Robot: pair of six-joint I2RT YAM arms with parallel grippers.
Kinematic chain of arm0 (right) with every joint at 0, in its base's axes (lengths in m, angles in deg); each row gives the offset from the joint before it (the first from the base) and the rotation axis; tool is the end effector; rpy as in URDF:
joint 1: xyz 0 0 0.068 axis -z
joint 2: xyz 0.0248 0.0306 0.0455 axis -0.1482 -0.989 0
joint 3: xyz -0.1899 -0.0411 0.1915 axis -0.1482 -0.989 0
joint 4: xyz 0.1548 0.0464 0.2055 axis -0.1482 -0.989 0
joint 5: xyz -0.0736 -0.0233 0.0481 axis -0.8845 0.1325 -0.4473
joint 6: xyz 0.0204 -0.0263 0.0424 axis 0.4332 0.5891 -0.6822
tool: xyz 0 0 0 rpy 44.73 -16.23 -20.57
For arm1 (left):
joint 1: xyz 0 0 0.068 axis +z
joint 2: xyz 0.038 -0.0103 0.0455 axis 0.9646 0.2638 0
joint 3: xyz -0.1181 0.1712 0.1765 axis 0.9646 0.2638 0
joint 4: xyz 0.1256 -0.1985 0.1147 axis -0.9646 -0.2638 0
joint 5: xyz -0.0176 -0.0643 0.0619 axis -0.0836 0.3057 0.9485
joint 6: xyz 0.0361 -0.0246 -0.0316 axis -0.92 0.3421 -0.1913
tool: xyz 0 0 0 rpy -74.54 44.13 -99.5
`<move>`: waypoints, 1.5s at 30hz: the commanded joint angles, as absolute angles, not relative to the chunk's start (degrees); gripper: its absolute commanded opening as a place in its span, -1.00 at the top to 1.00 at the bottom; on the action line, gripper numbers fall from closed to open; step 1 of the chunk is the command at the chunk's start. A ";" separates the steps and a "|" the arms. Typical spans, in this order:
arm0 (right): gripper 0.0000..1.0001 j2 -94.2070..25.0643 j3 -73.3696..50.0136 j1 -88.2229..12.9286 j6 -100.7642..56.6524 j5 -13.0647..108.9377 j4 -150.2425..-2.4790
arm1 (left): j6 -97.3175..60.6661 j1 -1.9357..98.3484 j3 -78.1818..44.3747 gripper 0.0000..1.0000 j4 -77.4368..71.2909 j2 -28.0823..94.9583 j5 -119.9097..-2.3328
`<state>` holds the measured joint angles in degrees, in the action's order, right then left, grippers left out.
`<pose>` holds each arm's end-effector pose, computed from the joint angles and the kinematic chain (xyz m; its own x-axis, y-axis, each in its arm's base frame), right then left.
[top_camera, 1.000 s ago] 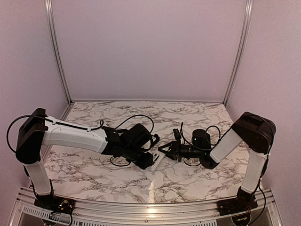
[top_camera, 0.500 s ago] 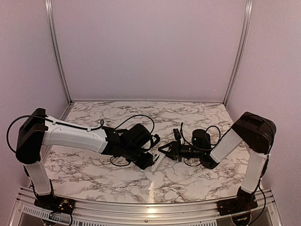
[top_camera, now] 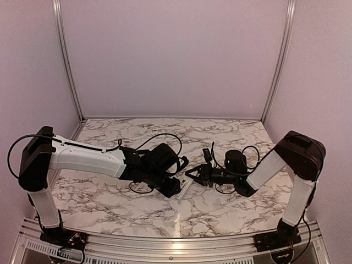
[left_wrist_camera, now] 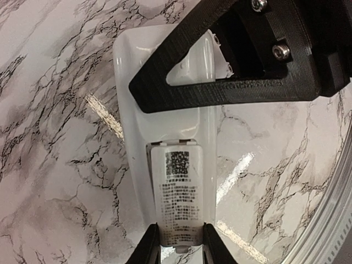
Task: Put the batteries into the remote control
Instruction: Load the battery cover onto the remote control without the battery cover.
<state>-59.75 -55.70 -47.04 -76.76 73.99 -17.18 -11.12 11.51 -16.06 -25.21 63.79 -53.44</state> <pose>0.2351 0.2124 0.1179 -0.9253 0.1982 -0.3233 -0.2557 0.3036 0.9178 0.1761 -0.3494 0.1893 -0.6356 0.5442 -0.5476 0.7294 0.6558 -0.1950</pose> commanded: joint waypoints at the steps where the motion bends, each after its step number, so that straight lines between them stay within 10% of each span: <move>1: 1.00 -58.36 -54.63 -48.10 -75.33 72.92 -17.85 | -11.80 11.25 -17.58 0.56 -26.51 64.44 -53.65; 45: 1.00 -56.19 -54.41 -49.98 -74.18 72.06 -17.62 | -11.47 11.77 -21.12 0.50 -30.09 69.21 -53.81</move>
